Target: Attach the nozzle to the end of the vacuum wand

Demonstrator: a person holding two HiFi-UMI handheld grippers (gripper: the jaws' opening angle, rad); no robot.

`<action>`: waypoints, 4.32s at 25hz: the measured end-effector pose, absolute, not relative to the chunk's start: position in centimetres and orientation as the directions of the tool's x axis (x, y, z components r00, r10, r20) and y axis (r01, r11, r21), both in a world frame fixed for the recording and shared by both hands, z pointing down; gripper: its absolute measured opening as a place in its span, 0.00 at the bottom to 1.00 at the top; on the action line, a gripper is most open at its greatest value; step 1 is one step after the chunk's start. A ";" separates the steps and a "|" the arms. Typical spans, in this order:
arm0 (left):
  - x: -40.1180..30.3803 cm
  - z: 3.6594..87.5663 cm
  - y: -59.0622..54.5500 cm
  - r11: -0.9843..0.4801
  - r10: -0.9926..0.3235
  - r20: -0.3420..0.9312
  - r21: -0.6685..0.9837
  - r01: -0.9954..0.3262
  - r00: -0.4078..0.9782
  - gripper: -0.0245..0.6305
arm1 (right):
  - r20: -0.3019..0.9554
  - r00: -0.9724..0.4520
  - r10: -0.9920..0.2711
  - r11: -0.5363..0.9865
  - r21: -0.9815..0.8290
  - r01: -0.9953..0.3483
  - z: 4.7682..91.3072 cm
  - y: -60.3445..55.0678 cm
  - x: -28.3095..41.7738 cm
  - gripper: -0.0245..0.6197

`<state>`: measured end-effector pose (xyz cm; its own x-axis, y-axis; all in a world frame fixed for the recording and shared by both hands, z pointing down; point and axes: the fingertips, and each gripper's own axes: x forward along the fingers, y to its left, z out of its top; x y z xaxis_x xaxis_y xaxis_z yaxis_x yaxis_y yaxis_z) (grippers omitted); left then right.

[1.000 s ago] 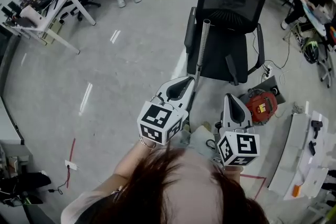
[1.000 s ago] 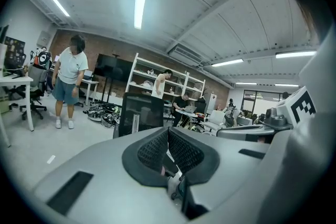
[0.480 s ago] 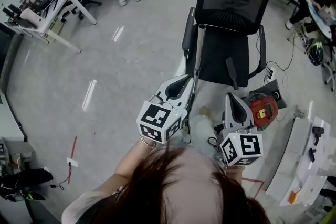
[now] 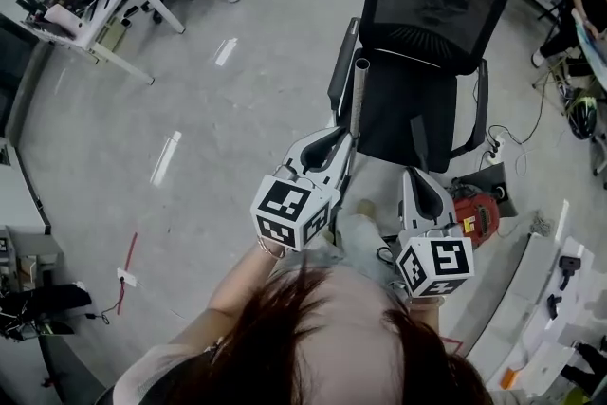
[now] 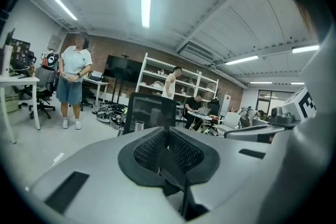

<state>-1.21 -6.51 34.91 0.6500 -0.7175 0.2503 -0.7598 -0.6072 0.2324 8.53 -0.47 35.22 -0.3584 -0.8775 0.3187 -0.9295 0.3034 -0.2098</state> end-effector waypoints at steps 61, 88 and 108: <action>5.3 50.4 -24.6 -0.371 -0.766 0.507 0.153 -0.916 0.395 0.34 | 0.450 -0.424 -0.786 0.328 -0.277 -0.903 42.9 -10.2 21.6 0.08; 5.8 51.3 -25.4 -0.361 -0.794 0.520 0.011 -0.933 0.314 0.28 | 0.528 -0.376 -0.761 0.256 -0.288 -0.923 48.8 -9.8 26.3 0.08; 6.3 51.8 -25.3 -0.428 -0.781 0.494 0.022 -0.904 0.382 0.28 | 0.695 -0.273 -0.665 0.199 -0.189 -0.962 62.1 -9.6 29.6 0.08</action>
<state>6.30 -25.32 51.76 0.3817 -0.7811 0.4942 -0.9036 -0.4277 0.0219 29.62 -9.64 62.13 -0.2735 -0.6654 0.6946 -0.9618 0.1985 -0.1885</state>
